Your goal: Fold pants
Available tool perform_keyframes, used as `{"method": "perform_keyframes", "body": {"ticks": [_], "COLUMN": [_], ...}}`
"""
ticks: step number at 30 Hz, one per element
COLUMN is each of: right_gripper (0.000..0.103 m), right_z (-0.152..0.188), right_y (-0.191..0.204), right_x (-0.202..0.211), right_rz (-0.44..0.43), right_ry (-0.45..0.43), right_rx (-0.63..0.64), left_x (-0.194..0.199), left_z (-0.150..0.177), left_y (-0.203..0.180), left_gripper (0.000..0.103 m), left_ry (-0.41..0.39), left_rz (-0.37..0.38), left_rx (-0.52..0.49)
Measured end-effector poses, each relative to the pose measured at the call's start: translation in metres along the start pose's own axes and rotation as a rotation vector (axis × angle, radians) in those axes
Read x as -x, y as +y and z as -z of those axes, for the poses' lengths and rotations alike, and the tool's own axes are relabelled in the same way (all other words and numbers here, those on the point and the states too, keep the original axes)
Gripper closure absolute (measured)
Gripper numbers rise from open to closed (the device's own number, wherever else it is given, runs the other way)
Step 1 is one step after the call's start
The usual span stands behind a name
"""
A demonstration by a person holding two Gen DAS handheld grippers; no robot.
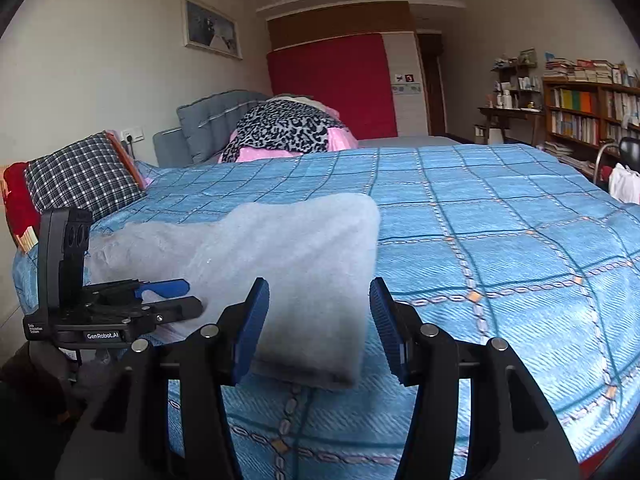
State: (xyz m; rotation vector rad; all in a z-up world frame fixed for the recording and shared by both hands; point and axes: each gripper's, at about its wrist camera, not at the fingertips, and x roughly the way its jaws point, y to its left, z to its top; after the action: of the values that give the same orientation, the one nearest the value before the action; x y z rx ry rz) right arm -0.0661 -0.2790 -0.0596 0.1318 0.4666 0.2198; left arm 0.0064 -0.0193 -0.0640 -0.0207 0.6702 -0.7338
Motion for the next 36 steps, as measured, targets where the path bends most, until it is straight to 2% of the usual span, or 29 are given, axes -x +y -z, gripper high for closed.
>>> {"method": "perform_keyframes", "body": {"ticks": [4, 6, 10, 14, 16, 21, 23, 24, 28, 31, 36], "right_gripper": [0.049, 0.049, 0.049, 0.049, 0.049, 0.049, 0.049, 0.049, 0.049, 0.049, 0.048], "right_z": [0.015, 0.024, 0.019, -0.015, -0.042, -0.089, -0.100, -0.104, -0.112, -0.103, -0.102], "right_y": [0.004, -0.001, -0.002, -0.003, -0.003, -0.023, -0.030, -0.033, -0.039, -0.041, -0.017], "right_x": [-0.038, -0.041, -0.041, -0.041, -0.048, -0.108, -0.137, -0.149, -0.199, -0.225, -0.223], "right_rz": [-0.039, -0.056, -0.064, -0.088, -0.046, -0.041, -0.112, -0.112, -0.061, -0.037, 0.053], "right_ry": [0.104, 0.104, 0.137, 0.185, 0.188, 0.299, 0.363, 0.376, 0.454, 0.530, 0.518], "right_rx": [-0.018, -0.025, -0.025, -0.006, 0.039, -0.008, -0.045, -0.056, -0.065, -0.062, 0.082], "left_x": [0.005, 0.006, 0.006, 0.008, 0.010, 0.011, 0.011, 0.012, 0.012, 0.012, 0.015], "left_z": [0.004, 0.007, 0.006, 0.006, 0.008, 0.009, 0.009, 0.009, 0.010, 0.011, 0.011], "left_y": [0.002, 0.003, 0.005, 0.007, 0.009, 0.011, 0.011, 0.011, 0.013, 0.013, 0.014], "left_gripper": [0.042, 0.042, 0.042, 0.042, 0.042, 0.042, 0.042, 0.042, 0.042, 0.042, 0.042], "left_ry": [-0.011, -0.022, -0.031, -0.035, -0.042, -0.046, -0.042, -0.042, -0.047, -0.050, -0.049], "left_rz": [0.020, 0.032, 0.045, 0.060, 0.063, 0.073, 0.074, 0.074, 0.083, 0.090, 0.108], "left_rx": [-0.005, -0.006, -0.004, 0.004, 0.007, 0.021, 0.022, 0.022, 0.028, 0.027, 0.040]}}
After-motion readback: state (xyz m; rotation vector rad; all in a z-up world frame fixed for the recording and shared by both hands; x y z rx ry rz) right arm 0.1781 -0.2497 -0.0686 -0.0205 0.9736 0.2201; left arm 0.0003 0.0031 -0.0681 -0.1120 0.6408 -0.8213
